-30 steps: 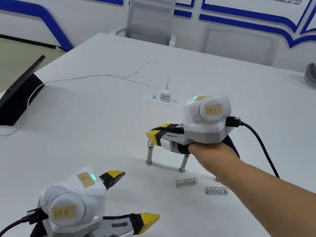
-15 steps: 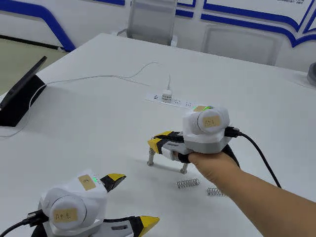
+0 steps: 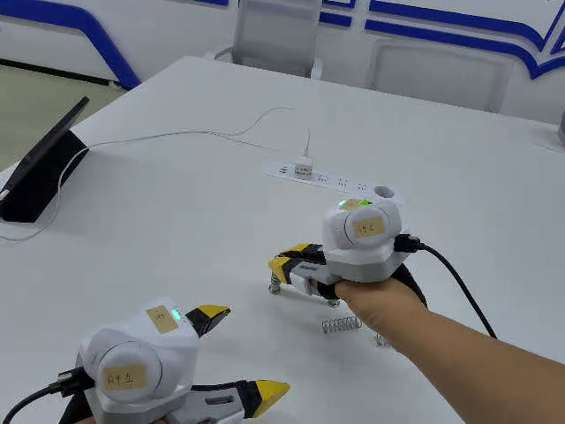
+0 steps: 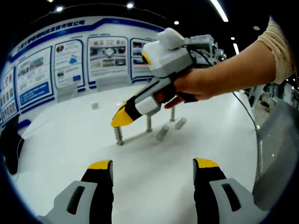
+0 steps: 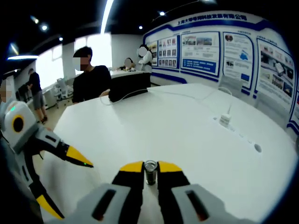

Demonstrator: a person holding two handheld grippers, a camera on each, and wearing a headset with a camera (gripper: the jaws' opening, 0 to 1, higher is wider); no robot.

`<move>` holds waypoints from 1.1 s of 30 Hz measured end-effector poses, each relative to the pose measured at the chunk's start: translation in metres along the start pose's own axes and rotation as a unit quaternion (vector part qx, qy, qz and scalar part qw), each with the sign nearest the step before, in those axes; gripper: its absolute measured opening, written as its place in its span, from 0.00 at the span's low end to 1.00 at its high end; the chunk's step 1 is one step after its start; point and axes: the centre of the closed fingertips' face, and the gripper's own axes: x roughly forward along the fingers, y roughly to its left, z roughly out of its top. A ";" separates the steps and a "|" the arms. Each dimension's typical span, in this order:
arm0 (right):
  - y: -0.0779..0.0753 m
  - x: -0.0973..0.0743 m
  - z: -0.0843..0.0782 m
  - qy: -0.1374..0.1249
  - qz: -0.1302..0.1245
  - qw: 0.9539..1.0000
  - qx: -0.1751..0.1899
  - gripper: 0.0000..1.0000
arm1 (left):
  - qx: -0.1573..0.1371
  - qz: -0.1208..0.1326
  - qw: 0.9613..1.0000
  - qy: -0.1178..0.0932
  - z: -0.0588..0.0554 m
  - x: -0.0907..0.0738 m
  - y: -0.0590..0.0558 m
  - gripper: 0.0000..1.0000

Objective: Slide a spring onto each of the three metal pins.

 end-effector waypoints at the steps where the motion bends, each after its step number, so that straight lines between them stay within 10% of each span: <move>1: 0.000 0.001 -0.001 0.002 0.000 1.000 0.001 0.12 | 0.000 0.000 1.000 0.000 0.000 0.000 0.000 0.71; 19: -0.002 -0.003 -0.011 0.019 -0.003 1.000 0.009 0.16 | 0.007 0.000 1.000 0.003 0.002 0.001 0.001 0.70; 33: -0.002 -0.052 -0.003 -0.034 -0.014 0.999 0.030 0.17 | 0.018 -0.006 1.000 0.008 0.003 0.005 -0.004 0.69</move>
